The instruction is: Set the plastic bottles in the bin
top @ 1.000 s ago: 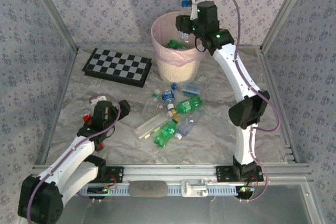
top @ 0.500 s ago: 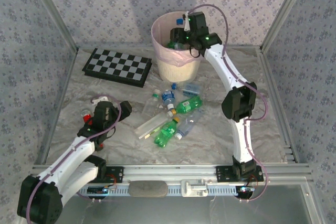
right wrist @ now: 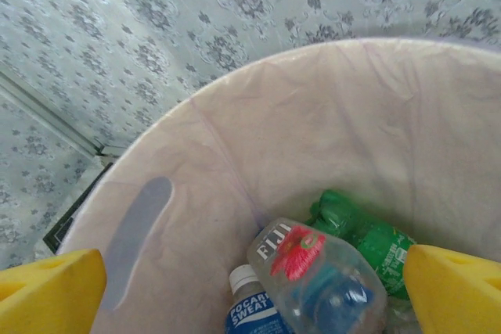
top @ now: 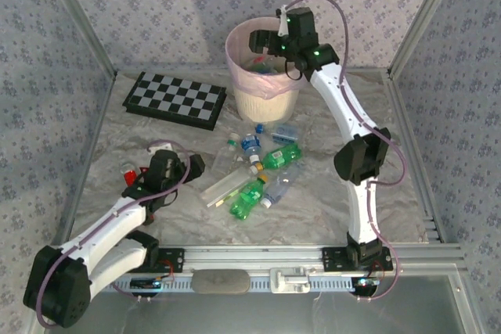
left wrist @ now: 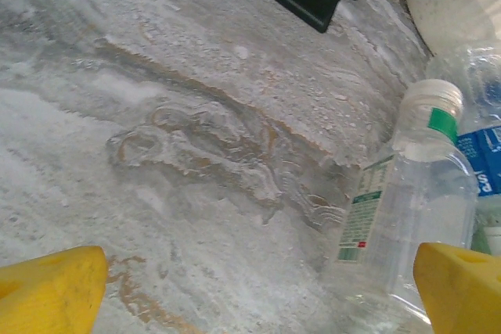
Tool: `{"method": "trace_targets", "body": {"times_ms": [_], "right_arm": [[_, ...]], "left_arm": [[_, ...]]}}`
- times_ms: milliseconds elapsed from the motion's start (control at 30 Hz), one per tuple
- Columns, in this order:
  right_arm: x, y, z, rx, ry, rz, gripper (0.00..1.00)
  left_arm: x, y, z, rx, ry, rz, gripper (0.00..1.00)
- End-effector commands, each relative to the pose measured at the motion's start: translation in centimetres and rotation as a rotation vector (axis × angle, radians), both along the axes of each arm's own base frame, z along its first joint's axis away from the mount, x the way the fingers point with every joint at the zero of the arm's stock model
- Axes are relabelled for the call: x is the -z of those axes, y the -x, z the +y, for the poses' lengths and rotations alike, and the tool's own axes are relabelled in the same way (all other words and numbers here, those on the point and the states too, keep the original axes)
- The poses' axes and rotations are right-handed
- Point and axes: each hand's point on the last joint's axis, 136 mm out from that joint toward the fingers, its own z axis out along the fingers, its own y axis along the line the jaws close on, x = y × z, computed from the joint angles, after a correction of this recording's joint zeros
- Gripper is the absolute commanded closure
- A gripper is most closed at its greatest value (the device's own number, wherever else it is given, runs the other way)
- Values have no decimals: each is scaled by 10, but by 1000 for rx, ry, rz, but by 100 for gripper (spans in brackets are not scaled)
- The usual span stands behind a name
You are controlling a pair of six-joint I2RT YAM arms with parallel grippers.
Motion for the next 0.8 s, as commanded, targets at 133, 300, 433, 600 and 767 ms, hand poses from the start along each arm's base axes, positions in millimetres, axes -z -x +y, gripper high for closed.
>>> {"method": "trace_targets", "body": {"times_ms": [133,300,433,600,767], "right_arm": [[-65,66,-21,-21,-30,-148,1],[-34,103,-42,0,-8,-102,1],[1,133,-59,25,-6,-54,1],[50,166,-79,69,-11,38,1],[106,198,-108,184,-13,130,1]], "left_arm": [[-21,-15,-32,130,-31,-22,0],[-20,-23,-52,222,-99,18,0],[-18,-31,-71,290,-147,37,0],[-13,-43,-94,360,-194,73,0],[1,-55,-114,410,-253,126,0]]}}
